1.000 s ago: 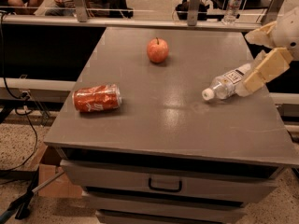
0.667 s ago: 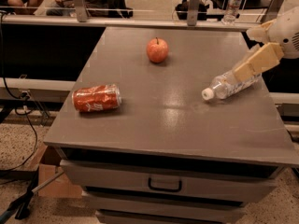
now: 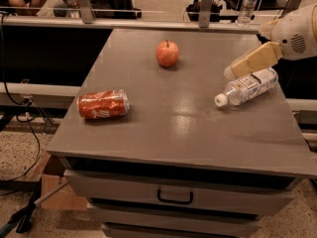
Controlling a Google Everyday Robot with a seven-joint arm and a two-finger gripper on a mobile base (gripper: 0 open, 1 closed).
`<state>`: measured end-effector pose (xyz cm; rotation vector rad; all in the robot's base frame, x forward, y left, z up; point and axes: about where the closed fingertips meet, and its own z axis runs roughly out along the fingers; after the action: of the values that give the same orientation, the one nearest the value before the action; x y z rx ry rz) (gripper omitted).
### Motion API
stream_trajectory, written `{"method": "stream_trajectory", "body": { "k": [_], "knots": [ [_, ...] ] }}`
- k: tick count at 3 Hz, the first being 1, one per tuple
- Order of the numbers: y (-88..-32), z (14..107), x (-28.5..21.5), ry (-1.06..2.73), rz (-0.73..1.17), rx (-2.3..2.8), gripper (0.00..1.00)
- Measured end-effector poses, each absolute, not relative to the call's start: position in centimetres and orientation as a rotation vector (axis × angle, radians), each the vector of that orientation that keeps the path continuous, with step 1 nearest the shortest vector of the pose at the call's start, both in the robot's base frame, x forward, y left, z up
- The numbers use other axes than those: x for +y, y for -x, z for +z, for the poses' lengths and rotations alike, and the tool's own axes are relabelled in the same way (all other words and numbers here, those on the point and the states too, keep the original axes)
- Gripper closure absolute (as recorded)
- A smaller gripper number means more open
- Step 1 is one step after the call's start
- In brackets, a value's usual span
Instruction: Move apple near coke can
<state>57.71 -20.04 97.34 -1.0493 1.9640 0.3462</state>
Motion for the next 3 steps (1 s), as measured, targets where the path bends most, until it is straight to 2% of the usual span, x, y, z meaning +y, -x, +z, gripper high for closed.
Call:
{"method": "stream_trajectory", "body": {
  "k": [1,3],
  "knots": [
    [-57.8,97.3,-20.0,1.048,0.348,1.961,0.00],
    [-61.9,95.1,-18.6,1.023,0.386,1.826,0.00]
  ]
}}
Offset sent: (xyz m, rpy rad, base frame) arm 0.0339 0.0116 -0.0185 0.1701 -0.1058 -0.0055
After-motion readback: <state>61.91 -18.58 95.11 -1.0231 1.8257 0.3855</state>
